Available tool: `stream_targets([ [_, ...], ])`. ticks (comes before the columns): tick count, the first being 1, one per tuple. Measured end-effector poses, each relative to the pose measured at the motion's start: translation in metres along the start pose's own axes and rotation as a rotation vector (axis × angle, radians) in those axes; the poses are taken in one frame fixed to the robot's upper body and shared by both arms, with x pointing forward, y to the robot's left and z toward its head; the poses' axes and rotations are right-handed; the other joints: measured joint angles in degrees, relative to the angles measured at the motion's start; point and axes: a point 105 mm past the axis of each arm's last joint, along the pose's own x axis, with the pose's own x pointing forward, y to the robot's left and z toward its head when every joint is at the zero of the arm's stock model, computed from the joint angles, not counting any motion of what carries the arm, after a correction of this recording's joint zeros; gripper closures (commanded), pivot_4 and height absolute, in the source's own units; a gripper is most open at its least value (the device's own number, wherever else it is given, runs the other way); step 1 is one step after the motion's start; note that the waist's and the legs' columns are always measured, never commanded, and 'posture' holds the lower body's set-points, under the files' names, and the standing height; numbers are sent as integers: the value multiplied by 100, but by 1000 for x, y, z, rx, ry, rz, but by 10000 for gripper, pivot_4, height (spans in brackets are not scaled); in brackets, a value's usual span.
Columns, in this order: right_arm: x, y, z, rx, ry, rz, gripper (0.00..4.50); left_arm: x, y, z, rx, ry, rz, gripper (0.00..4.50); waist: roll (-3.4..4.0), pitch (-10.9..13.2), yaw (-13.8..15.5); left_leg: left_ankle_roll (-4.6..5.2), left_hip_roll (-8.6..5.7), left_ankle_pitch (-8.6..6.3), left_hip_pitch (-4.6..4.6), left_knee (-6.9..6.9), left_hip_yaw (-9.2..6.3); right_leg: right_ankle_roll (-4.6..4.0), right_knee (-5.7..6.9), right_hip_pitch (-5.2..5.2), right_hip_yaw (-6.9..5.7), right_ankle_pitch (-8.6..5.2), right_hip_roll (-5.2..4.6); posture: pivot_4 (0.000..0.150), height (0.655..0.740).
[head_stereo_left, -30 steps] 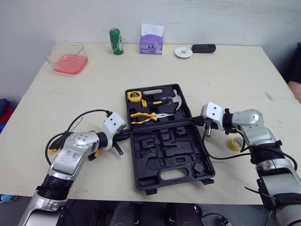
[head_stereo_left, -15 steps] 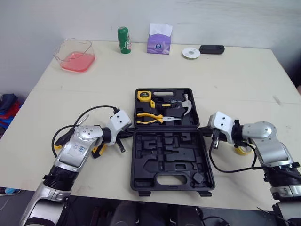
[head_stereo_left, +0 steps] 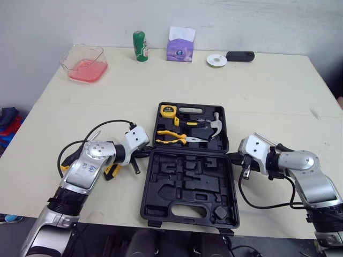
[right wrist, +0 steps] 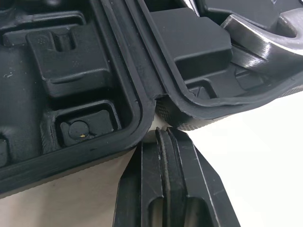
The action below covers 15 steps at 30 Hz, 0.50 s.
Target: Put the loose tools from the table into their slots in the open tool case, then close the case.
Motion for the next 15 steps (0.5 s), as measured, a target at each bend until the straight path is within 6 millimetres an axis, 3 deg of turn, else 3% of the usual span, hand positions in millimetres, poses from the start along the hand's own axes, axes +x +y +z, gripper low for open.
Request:
stream_targets([
  [8,-8,-5,3,-44,-14,27,45000,-16,-2,-5,24,37,-13,44900,-1,1,-5,0,2,0,-2,0,2,0,0,-5,-1,0,2,1500,7400],
  [12,-20,-14,2,-58,-8,8,45000,-38,7,3,33,22,4,44900,-4,5,2,0,2,0,-4,3,1,0,-6,-7,1,0,-1,1500,7400],
  [15,-39,-25,5,-85,-16,-20,45000,-68,14,8,34,20,11,44900,-2,8,1,0,2,0,-15,1,-1,0,-5,-15,2,0,-1,1500,7400],
])
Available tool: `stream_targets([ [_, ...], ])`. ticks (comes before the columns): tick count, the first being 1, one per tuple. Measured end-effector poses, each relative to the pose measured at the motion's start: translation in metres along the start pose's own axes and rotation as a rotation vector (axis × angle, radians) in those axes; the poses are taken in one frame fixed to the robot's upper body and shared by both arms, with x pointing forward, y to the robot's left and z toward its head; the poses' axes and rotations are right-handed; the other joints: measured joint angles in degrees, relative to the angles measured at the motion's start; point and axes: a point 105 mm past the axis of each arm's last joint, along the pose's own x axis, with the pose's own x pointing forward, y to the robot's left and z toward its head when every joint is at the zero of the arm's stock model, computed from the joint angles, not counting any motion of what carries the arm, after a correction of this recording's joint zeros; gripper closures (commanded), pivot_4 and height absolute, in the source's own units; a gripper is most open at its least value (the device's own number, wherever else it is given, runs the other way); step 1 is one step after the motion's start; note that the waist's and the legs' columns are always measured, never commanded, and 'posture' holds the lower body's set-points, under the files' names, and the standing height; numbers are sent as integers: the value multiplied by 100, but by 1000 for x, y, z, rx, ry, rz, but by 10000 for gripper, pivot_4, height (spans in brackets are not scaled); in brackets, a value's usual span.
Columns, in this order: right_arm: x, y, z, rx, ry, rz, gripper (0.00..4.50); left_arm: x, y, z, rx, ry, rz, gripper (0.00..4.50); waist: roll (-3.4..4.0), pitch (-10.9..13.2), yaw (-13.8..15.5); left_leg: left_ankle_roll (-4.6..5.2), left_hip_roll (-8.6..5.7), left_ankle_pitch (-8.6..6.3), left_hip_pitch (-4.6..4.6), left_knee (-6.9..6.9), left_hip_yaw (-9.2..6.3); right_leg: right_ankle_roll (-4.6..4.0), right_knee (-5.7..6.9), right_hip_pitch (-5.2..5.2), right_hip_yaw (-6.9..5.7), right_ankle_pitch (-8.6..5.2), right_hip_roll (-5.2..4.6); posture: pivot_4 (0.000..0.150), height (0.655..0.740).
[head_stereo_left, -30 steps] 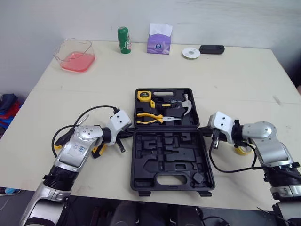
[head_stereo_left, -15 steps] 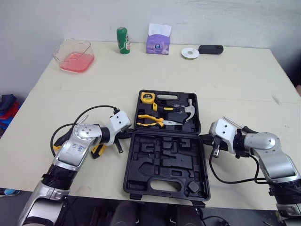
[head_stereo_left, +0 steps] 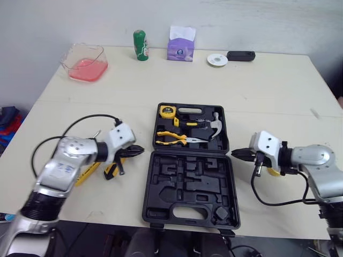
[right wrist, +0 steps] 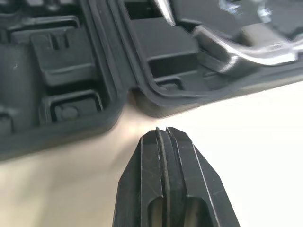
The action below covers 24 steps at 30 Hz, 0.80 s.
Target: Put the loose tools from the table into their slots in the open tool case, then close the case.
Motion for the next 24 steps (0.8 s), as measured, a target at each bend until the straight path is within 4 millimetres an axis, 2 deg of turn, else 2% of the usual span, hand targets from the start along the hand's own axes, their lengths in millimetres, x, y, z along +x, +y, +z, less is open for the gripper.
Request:
stream_targets([
  [1,-15,-9,1,2,-14,-39,45000,-17,7,2,-24,-29,31,39974,2,2,-4,0,0,0,-6,0,0,0,1,-4,-1,0,0,1500,7400],
  [3,-41,-24,-2,26,-27,-121,45000,-43,14,6,-13,-115,84,35232,3,2,-5,2,2,-1,-13,-1,-6,0,-3,-3,-7,0,2,1500,7400],
  [4,-53,-29,-4,44,-38,-154,38428,-53,14,9,14,-174,101,31002,3,1,-4,2,2,-2,-16,-2,-11,0,-15,2,-13,0,3,1500,7400],
  [5,-62,-31,-7,58,-36,-172,35577,-61,13,7,29,-211,124,26596,3,1,-3,5,2,-3,-16,-2,-11,1,-19,3,-15,0,3,1500,7400],
  [10,-108,-38,-48,119,40,-298,8959,-106,21,-54,-120,-173,309,1793,1,3,-16,13,1,-8,-17,2,0,6,-41,-1,-33,3,6,1500,7400],
  [11,-111,-39,-50,118,37,-313,3580,-113,23,-57,-123,-176,339,0,1,3,-18,14,1,-8,-16,3,1,10,-41,-1,-34,8,5,1500,7400],
  [12,-115,-43,-49,122,22,-338,280,-121,27,-59,-119,-188,378,0,3,4,-20,16,1,-8,-16,4,1,7,-40,-3,-31,17,2,1500,7400],
  [14,-129,-50,-52,113,14,-412,280,-147,36,-67,-117,-176,482,0,4,5,-20,17,2,-8,-16,4,2,1,-42,-5,-18,30,-3,1500,7400],
  [17,-172,-59,-72,115,107,-576,280,-204,43,-104,-203,-112,707,0,9,6,-65,18,2,-13,-19,-10,25,1,-40,-31,-17,30,-5,1500,7400],
  [19,-185,-58,-79,97,135,-631,280,-221,40,-120,-242,-95,782,0,8,6,-89,17,4,-14,-25,-12,30,1,-41,-40,-16,30,-6,1500,7400],
  [22,-193,-53,-92,79,172,-677,280,-240,25,-152,-322,-30,852,0,7,6,-162,18,6,-15,-34,-11,47,2,-35,-59,-10,31,-11,1500,7400],
  [24,-200,-51,-100,77,195,-725,280,-254,20,-165,-352,-11,922,0,7,6,-176,18,9,-15,-35,-9,53,2,-29,-66,-6,31,-11,1500,7400],
])
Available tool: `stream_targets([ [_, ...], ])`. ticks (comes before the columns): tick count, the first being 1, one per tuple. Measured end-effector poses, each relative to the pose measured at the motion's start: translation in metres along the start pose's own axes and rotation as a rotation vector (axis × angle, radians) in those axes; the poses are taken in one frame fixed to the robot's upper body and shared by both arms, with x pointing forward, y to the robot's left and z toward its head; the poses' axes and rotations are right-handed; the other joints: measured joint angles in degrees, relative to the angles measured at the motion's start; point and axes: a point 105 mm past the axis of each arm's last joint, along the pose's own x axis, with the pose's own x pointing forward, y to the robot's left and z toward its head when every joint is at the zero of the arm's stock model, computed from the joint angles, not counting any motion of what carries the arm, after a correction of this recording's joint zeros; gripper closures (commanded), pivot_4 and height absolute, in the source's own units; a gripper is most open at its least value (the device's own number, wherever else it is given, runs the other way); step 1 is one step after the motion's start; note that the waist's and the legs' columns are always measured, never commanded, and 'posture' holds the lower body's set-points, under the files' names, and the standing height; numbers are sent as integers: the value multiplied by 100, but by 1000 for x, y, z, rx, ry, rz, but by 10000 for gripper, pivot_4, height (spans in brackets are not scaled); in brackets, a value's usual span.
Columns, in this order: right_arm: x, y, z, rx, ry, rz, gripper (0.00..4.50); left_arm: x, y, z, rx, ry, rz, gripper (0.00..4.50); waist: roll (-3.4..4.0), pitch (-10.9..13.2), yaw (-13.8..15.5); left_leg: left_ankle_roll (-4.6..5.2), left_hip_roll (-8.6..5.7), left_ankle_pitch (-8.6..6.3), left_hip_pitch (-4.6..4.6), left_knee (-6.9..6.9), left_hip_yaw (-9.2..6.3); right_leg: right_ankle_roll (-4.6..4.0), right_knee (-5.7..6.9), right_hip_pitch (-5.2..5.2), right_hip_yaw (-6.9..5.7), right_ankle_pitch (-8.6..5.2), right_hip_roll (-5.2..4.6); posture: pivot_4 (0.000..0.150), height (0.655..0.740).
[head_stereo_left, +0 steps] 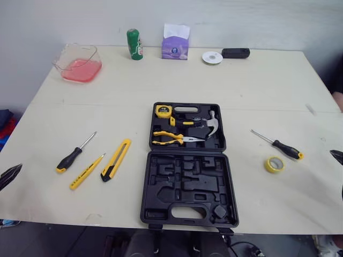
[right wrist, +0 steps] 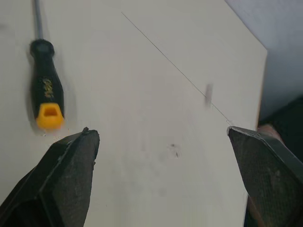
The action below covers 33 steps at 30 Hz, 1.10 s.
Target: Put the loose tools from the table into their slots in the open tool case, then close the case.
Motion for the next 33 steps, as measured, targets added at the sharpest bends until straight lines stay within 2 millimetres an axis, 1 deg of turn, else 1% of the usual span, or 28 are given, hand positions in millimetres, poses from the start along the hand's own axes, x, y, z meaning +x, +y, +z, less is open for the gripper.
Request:
stream_targets([
  [2,-6,-1,-11,-11,29,-46,280,-10,14,-5,-15,-10,96,0,-1,0,-23,-2,6,-1,1,2,6,-5,5,-4,6,3,-13,1500,7400],
  [4,-13,-1,-24,-3,69,-82,280,-22,28,-11,-31,-16,200,0,-1,0,-47,-35,9,-20,2,2,10,-7,7,-7,9,4,-25,1500,7400],
  [5,-17,0,-30,4,89,-96,280,-28,34,-15,-43,-11,242,0,0,0,-57,-37,9,-21,4,1,12,-7,10,-9,9,4,-29,1500,7400],
  [8,-22,1,-39,15,120,-111,280,-38,39,-25,-63,12,288,0,0,0,-106,-37,10,-22,6,3,19,-7,18,-13,13,4,-32,1500,7400],
  [11,-18,2,-34,6,97,-111,280,-38,38,-25,-56,11,287,0,-2,-1,-124,-39,18,-22,11,7,28,-14,22,-14,19,8,-31,1500,7400],
  [14,-6,13,-30,6,70,-68,280,-33,35,-21,-64,-26,275,0,-4,-2,-137,-49,40,-29,17,8,45,-21,19,-15,29,12,-16,1500,7400],
  [16,5,21,-26,18,51,-26,280,-26,32,-13,-81,-71,262,0,-4,-2,-137,-52,51,-30,18,11,49,-25,18,-17,30,14,-5,1500,7400],
  [18,16,25,-19,26,24,5,280,-20,28,-5,-80,-96,235,0,-4,-3,-135,-52,54,-29,18,11,54,-28,20,-22,33,16,-2,1500,7400],
  [21,37,31,4,43,-64,68,280,-10,19,10,-57,-125,169,0,-4,-3,-139,-28,59,-14,22,12,62,-31,23,-22,39,17,5,1500,7400],
  [22,45,35,16,63,-122,90,280,-8,15,15,-58,-133,140,0,-4,-3,-142,-27,65,-14,22,12,63,-33,21,-22,38,18,10,1500,7400],
  [23,49,37,23,71,-156,105,280,-6,12,18,-56,-136,120,0,-4,-3,-138,-27,66,-14,22,11,63,-33,20,-22,38,18,10,1500,7400],
  [25,59,45,43,124,-256,146,280,-3,1,22,-65,-117,46,0,-4,-3,-136,-27,67,-14,22,11,63,-34,22,-23,37,18,12,1500,7400],
  [26,64,52,57,153,-326,183,280,0,-8,25,-82,-97,-15,0,-4,-2,-136,-27,68,-14,21,11,63,-34,29,-23,39,19,13,1500,7400],
  [27,67,59,69,185,-372,223,280,2,-17,29,-101,-89,-70,0,-3,-2,-128,-26,68,-14,20,12,63,-34,35,-23,39,19,11,1500,7400],
  [30,71,79,99,255,-439,364,280,5,-39,43,-196,-77,-212,0,-3,-2,-105,-25,70,-14,17,15,55,-35,37,-22,75,19,10,1500,7400],
  [33,75,99,126,256,-507,452,280,12,-54,42,-181,68,-294,0,-3,-2,-86,-25,67,-14,17,17,57,-36,33,-25,82,19,12,1500,7400],
])
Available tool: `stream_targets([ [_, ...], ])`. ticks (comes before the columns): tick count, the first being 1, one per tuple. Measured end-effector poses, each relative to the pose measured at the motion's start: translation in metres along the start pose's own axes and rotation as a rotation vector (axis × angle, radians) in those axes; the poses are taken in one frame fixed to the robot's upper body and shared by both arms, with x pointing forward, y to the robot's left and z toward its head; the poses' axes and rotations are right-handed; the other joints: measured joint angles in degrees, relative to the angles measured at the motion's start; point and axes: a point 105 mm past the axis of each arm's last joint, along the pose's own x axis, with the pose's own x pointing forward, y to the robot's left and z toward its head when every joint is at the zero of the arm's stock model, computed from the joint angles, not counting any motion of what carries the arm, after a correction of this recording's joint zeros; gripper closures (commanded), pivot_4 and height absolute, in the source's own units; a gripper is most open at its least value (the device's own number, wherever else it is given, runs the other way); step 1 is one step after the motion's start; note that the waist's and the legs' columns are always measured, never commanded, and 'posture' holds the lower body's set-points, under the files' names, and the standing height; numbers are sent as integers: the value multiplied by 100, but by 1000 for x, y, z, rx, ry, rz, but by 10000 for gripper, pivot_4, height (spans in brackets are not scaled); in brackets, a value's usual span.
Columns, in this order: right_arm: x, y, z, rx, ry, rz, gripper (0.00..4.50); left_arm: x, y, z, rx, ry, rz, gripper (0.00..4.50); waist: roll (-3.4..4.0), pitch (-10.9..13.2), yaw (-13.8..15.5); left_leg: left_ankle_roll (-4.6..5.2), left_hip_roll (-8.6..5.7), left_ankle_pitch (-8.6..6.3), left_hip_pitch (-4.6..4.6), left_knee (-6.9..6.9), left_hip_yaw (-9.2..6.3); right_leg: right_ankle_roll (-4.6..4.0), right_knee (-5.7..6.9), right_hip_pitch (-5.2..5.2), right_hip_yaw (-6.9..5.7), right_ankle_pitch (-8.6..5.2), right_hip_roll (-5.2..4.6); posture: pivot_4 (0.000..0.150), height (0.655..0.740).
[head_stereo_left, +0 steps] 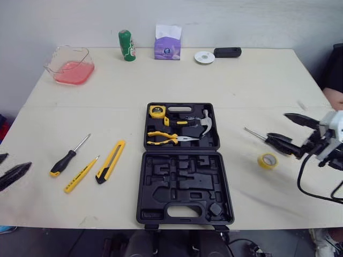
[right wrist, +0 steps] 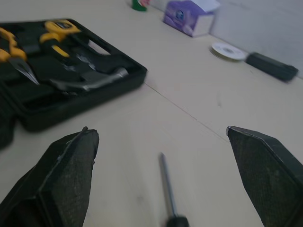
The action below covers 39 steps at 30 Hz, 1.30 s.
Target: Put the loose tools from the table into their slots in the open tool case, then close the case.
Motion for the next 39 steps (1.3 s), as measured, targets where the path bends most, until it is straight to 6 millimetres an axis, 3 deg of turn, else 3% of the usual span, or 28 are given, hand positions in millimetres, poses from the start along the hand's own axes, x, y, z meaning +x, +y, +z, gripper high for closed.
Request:
stream_targets([
  [4,26,33,17,-6,-97,150,280,20,-4,-5,19,130,3,0,0,0,14,-25,1,-14,-1,-3,3,-1,-4,-6,9,0,7,1500,7400],
  [10,48,72,43,-55,-235,336,280,41,-12,-12,24,243,-40,0,0,0,-13,-6,0,-6,-8,-5,8,-1,4,-12,6,0,16,1500,7400],
  [16,54,93,53,-63,-281,430,280,55,-13,-16,39,284,-40,0,-1,1,-14,-4,1,-5,-10,-3,12,-1,6,-15,-3,0,31,1500,7400],
  [19,64,119,62,-71,-322,533,280,73,-20,-14,65,280,-59,0,-1,0,-9,-5,1,0,-9,0,10,-1,17,-17,3,0,23,1500,7400],
  [25,65,123,62,-72,-299,549,280,83,-24,-28,53,314,-70,0,-9,-3,-12,-3,-1,-1,-11,-2,14,-1,16,-22,-2,0,27,1500,7400],
  [29,66,122,62,-63,-292,539,0,84,-20,-30,72,325,-53,11694,-8,-3,-14,-2,-1,0,-9,0,18,-1,19,-23,-7,0,30,1500,7400],
  [33,66,122,61,-62,-290,536,0,81,-16,-32,88,335,-35,31864,-8,-3,-15,-2,-1,1,-7,-1,21,-1,20,-23,-8,0,24,1500,7400],
  [34,66,122,61,-63,-288,536,0,81,-15,-33,91,336,-35,34873,-8,-3,-15,-2,-1,1,-7,-2,21,-1,20,-25,-8,0,18,1500,7400],
  [39,64,122,58,-61,-274,533,0,79,-15,-33,97,330,-33,34856,-8,-3,-28,-2,-1,1,-8,-2,25,-1,22,-29,-9,0,17,1500,7400],
])
